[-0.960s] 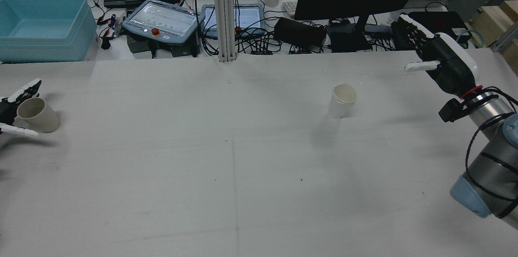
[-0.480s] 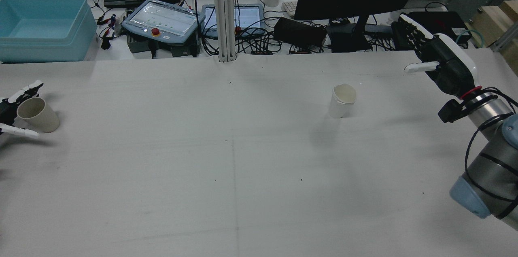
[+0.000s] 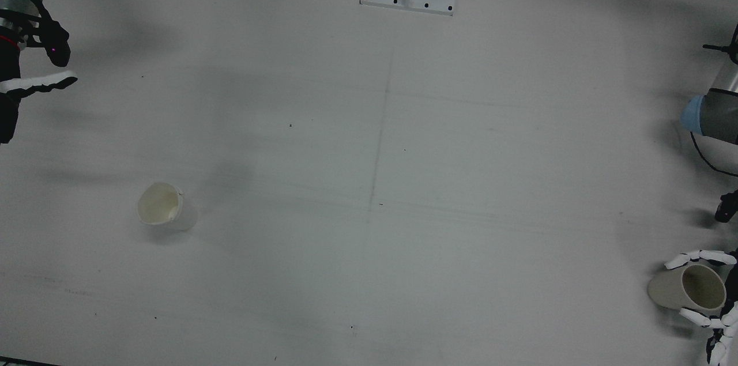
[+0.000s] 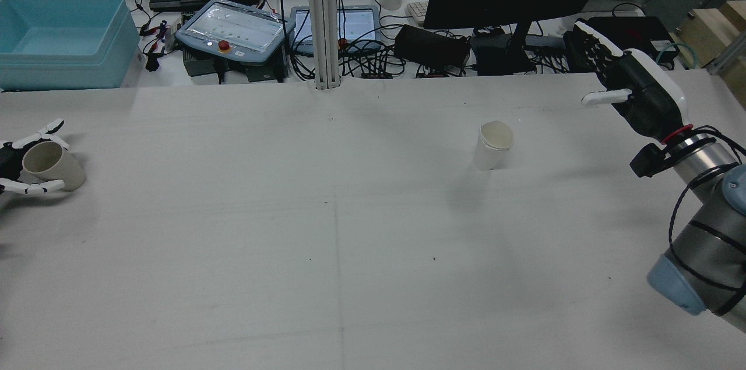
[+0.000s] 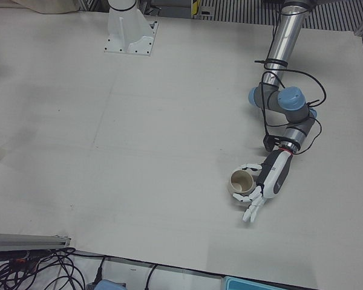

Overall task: Pour water
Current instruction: 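Close the left hand fingers around the beige cup, then reach the right hand toward the beige cup in the middle of the table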

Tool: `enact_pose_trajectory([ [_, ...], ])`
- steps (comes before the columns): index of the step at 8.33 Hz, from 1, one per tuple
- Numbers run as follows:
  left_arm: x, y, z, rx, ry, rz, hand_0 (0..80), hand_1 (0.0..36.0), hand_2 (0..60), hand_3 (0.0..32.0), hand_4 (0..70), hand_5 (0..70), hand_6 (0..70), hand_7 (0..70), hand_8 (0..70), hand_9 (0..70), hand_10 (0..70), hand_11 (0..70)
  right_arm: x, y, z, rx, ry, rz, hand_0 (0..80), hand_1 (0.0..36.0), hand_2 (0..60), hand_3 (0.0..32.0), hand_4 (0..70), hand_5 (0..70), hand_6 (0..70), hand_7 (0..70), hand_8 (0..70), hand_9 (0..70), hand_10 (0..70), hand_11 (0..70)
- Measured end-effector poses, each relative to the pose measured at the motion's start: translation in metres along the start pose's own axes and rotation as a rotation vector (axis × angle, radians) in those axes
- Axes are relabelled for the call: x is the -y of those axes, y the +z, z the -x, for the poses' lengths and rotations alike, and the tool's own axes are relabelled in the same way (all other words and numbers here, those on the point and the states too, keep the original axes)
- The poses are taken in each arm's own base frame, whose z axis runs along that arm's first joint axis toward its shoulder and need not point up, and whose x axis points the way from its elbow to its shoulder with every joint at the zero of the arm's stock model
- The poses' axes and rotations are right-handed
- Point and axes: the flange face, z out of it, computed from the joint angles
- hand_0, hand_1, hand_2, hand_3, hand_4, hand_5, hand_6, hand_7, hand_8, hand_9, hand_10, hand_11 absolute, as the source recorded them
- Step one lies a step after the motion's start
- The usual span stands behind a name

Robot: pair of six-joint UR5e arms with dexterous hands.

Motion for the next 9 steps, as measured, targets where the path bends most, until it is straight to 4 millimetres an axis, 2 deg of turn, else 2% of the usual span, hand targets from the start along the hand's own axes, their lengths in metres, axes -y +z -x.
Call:
enact_pose_trajectory([
  [1,0.0,0.0,0.0,0.002,0.001,-0.003,51.2,31.7,60.0,0.0,35.6,66.3,8.2,16.1,1.7,1.8,3.0,5.8,0.0,0.0,-0.001,-0.002,0.0,0.0,46.2,10.4,0.7,0.0,1.9,8.7,2.8,2.2,0.0,0.0,0.0,0.0],
  [2,-0.001,0.0,0.0,0.003,0.001,-0.004,49.9,32.9,60.0,0.0,34.5,70.0,9.7,20.9,2.0,2.7,2.8,5.5,0.0,0.0,-0.003,-0.005,0.001,0.001,46.0,10.4,1.0,0.0,1.9,8.7,2.8,2.3,0.0,0.0,0.0,0.0],
  [3,-0.001,0.0,-0.001,0.002,0.0,-0.005,49.4,33.8,60.0,0.0,34.4,70.0,10.7,23.3,2.7,3.2,3.0,5.8,-0.001,0.0,-0.003,-0.006,0.001,0.001,46.1,10.5,0.7,0.0,1.7,9.0,2.7,2.3,0.0,0.0,0.0,0.0],
  [4,-0.001,0.001,-0.001,0.001,-0.002,-0.007,48.4,36.0,60.0,0.0,33.5,70.0,17.8,36.0,8.5,12.7,6.5,11.3,-0.001,-0.001,-0.004,-0.007,0.001,0.001,46.1,10.4,0.7,0.0,1.8,8.9,2.7,2.5,0.0,0.0,0.0,0.0],
  [5,-0.002,0.001,-0.003,-0.002,-0.008,-0.008,50.3,36.0,60.0,0.0,34.1,70.0,22.7,40.2,12.5,20.7,9.2,15.4,-0.001,-0.001,-0.004,-0.007,0.002,0.001,46.0,10.4,0.7,0.0,1.8,9.1,2.7,2.7,0.0,0.0,0.0,0.0],
  [7,-0.011,0.003,-0.011,-0.003,-0.052,-0.011,49.1,36.0,60.0,0.0,35.1,70.0,21.4,38.5,10.7,18.2,8.0,13.5,-0.005,0.001,-0.007,-0.01,0.006,0.007,46.0,10.4,1.6,0.0,2.9,10.6,3.0,3.4,0.0,0.0,0.0,0.0],
  [9,-0.023,0.005,-0.02,0.0,-0.099,-0.013,49.6,36.0,60.0,0.0,37.5,70.0,21.2,38.5,10.2,17.4,7.6,12.8,-0.006,0.002,-0.027,-0.032,0.01,0.004,45.9,10.4,2.8,0.0,4.2,10.6,3.3,3.3,0.0,0.0,0.0,0.0],
])
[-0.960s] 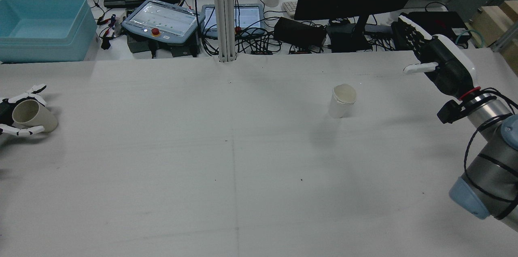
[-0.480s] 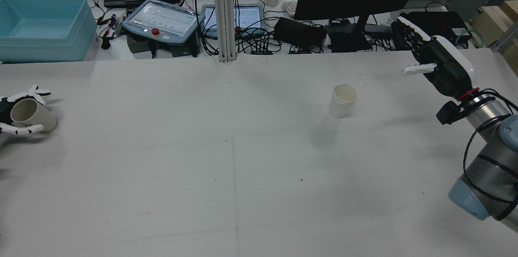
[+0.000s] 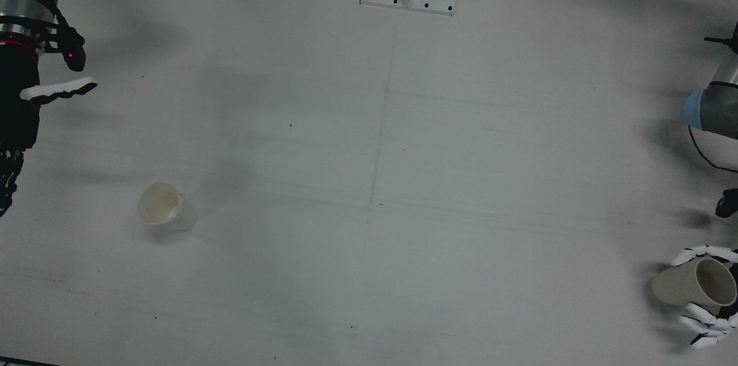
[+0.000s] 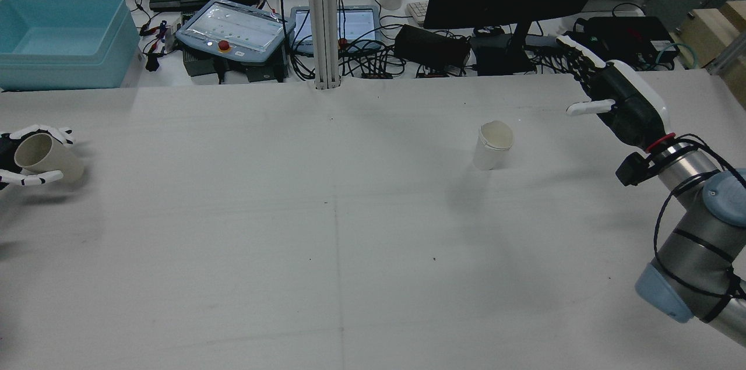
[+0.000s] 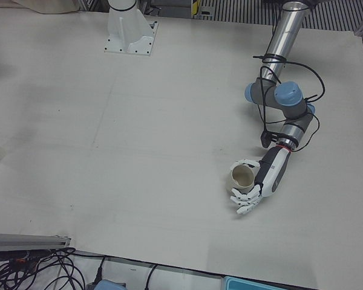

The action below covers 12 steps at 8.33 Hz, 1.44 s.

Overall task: Pour water
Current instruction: 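Reach the right hand toward the beige cup in the middle of the table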

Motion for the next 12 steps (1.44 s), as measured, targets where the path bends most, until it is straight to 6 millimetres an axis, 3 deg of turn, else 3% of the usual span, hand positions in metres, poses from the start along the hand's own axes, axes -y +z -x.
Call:
enact_pose_trajectory([
  [5,-0.008,-0.012,-0.01,0.003,-0.061,-0.009,50.0,36.0,60.0,0.0,41.3,70.0,22.6,39.8,11.2,18.9,8.0,13.4,0.005,0.0,-0.059,-0.075,0.001,-0.025,46.7,12.1,4.4,0.0,6.0,10.5,2.8,2.2,0.0,0.0,0.0,0.0],
  [8,-0.009,-0.016,-0.01,0.009,-0.065,-0.013,49.8,36.0,60.0,0.0,41.2,70.0,22.5,39.6,10.8,18.3,7.9,13.2,0.038,-0.003,-0.092,-0.127,-0.031,-0.082,47.1,13.1,3.4,0.0,1.9,6.3,1.0,0.0,0.0,0.0,0.0,0.0],
  [10,-0.009,-0.017,-0.009,0.011,-0.064,-0.015,49.7,36.0,60.0,0.0,41.1,70.0,22.4,39.1,10.8,18.3,8.0,13.3,0.053,0.004,-0.114,-0.135,-0.051,-0.118,47.0,13.1,4.1,0.0,2.5,5.3,1.5,0.0,0.0,0.0,0.0,0.0],
  [12,-0.009,-0.017,-0.008,0.014,-0.062,-0.017,49.4,36.0,60.0,0.0,40.1,70.0,22.1,38.6,10.7,18.1,8.0,13.3,0.044,0.024,-0.135,-0.118,-0.052,-0.124,47.0,13.1,4.7,0.0,3.7,6.1,2.2,0.0,0.0,0.0,0.0,0.0],
])
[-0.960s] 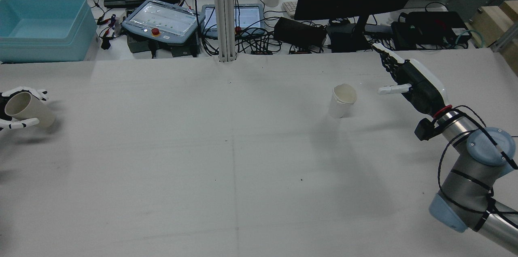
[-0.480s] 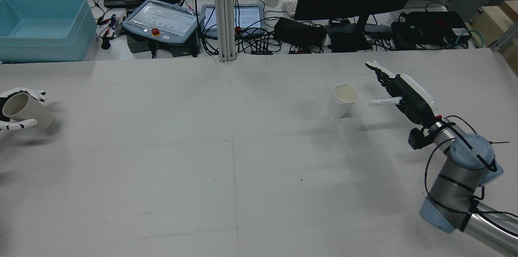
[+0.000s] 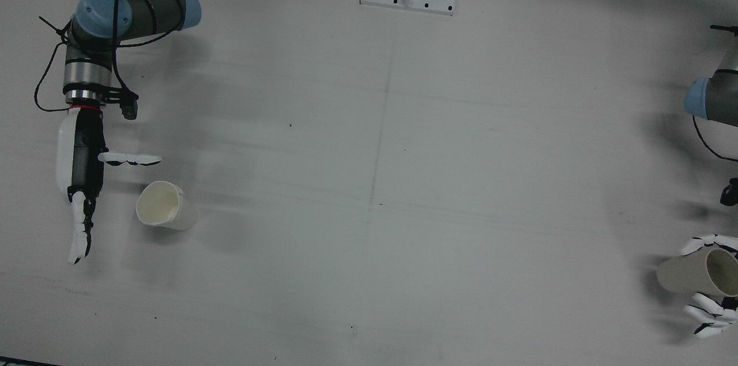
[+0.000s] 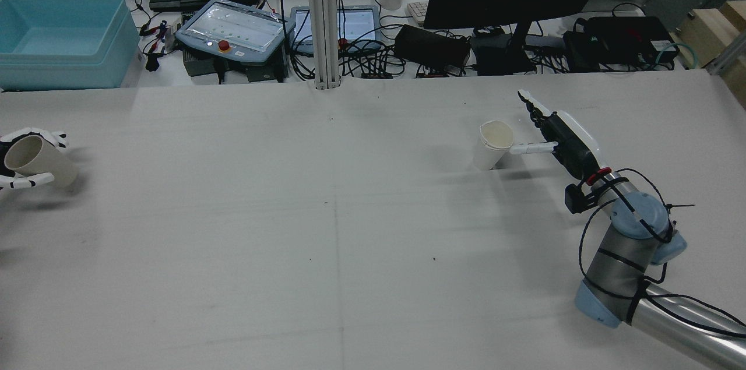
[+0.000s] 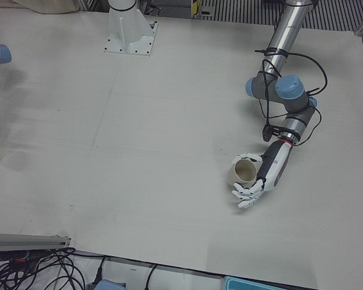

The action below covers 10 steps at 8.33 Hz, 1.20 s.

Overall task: Pour water
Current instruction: 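Reach the right hand toward the beige cup in the middle of the table, then wrap the right hand fingers around the middle beige cup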

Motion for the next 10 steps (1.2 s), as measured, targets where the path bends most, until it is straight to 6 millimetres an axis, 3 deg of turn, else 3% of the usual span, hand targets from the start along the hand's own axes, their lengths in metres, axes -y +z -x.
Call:
enact_pose_trajectory([
  [2,0.002,-0.001,0.001,0.002,0.003,-0.004,49.3,36.0,60.0,0.0,39.2,70.0,21.6,38.0,10.6,18.1,8.2,13.6,-0.019,0.01,-0.016,0.008,0.0,0.013,47.2,13.3,5.0,0.0,4.4,6.8,2.6,0.0,0.0,0.0,0.0,0.3],
  [4,0.002,-0.001,0.002,0.003,0.005,-0.005,49.2,36.0,60.0,0.0,39.0,70.0,21.6,37.8,10.6,18.0,8.2,13.6,-0.029,0.005,-0.034,-0.006,-0.003,0.019,47.0,13.0,4.7,0.0,4.2,6.1,2.4,0.0,0.0,0.0,0.0,0.0],
  [8,0.002,-0.001,0.003,0.004,0.007,-0.004,49.3,36.0,60.0,0.0,38.9,70.0,21.6,37.4,10.7,18.1,8.3,13.6,-0.025,0.0,-0.043,-0.009,-0.011,0.006,46.8,13.0,6.1,0.0,4.7,7.0,3.0,0.0,0.0,0.0,0.0,0.9],
  [10,0.002,0.0,0.003,0.004,0.007,-0.004,49.5,36.0,60.0,0.0,39.1,70.0,21.5,37.4,10.4,17.8,8.2,13.5,-0.022,0.001,-0.044,-0.005,-0.018,-0.001,46.4,12.2,7.4,0.0,8.9,14.6,4.3,2.0,0.0,0.0,1.8,3.8],
])
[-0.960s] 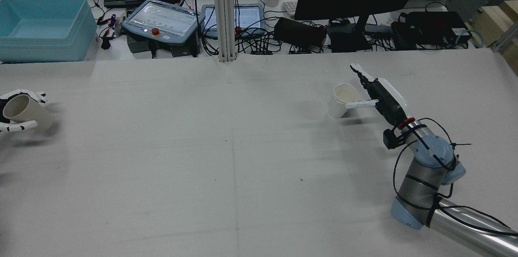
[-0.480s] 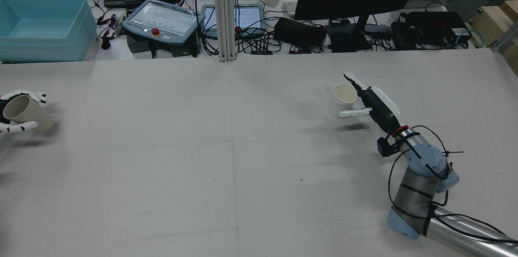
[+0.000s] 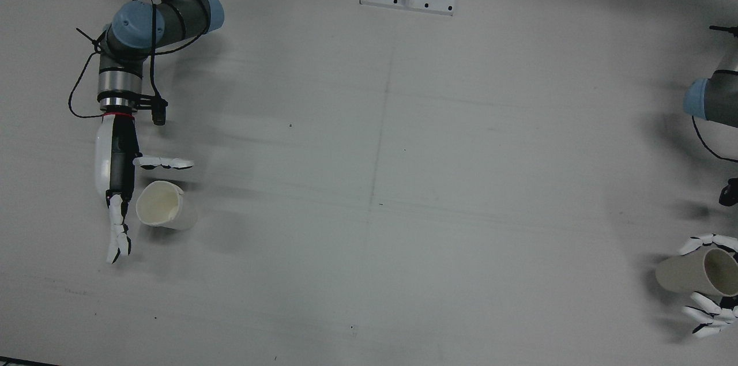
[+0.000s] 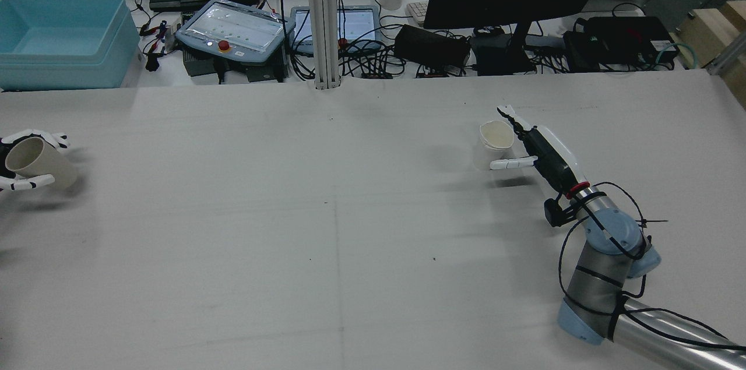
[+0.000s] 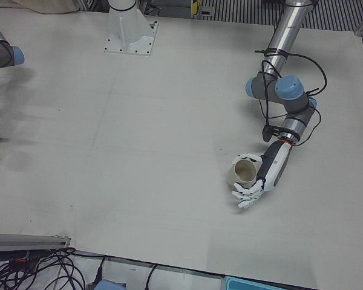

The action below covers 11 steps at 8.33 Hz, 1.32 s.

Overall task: Pour water
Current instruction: 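Wrap the right hand fingers around the middle beige cup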

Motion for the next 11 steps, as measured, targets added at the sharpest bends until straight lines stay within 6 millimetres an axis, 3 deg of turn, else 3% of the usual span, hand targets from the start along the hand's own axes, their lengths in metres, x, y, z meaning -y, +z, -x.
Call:
enact_pose_trajectory([
  [1,0.0,0.0,0.0,0.0,0.0,0.0,49.5,36.0,60.0,0.0,38.9,70.0,21.5,37.2,10.4,17.8,8.1,13.4,0.0,0.0,0.0,0.004,-0.002,-0.002,46.2,11.9,8.8,0.0,12.1,28.5,4.1,2.4,0.0,0.0,2.3,4.4],
  [2,0.0,0.0,0.0,0.0,0.0,0.001,49.4,36.0,60.0,0.0,38.9,70.0,21.3,37.1,10.4,17.7,8.1,13.5,-0.001,0.001,0.0,0.011,-0.004,-0.005,45.9,11.2,10.4,0.0,17.3,37.3,3.9,2.9,0.0,0.0,3.2,5.5],
  [6,0.0,-0.001,0.0,0.0,0.001,0.0,49.7,36.0,60.0,0.0,38.4,70.0,20.9,36.3,10.3,17.5,8.1,13.6,-0.02,0.011,-0.003,0.032,-0.012,0.009,45.5,8.8,15.2,0.0,47.7,44.8,7.8,11.3,0.5,0.8,6.5,9.4],
  [10,0.002,-0.002,0.0,0.001,0.004,-0.002,49.7,36.0,60.0,0.0,38.0,70.0,20.6,35.8,10.3,17.4,8.2,13.6,-0.025,0.01,-0.01,0.031,-0.015,0.01,45.4,8.8,13.4,0.0,40.4,47.0,8.3,11.7,0.6,0.9,6.6,9.7],
  [11,0.002,-0.002,0.0,0.001,0.005,-0.003,49.8,36.0,60.0,0.0,37.9,70.0,20.6,35.6,10.3,17.4,8.2,13.6,-0.022,0.008,-0.01,0.029,-0.017,0.007,45.5,9.2,12.1,0.0,31.6,44.9,8.4,11.1,0.6,0.8,6.1,9.2],
])
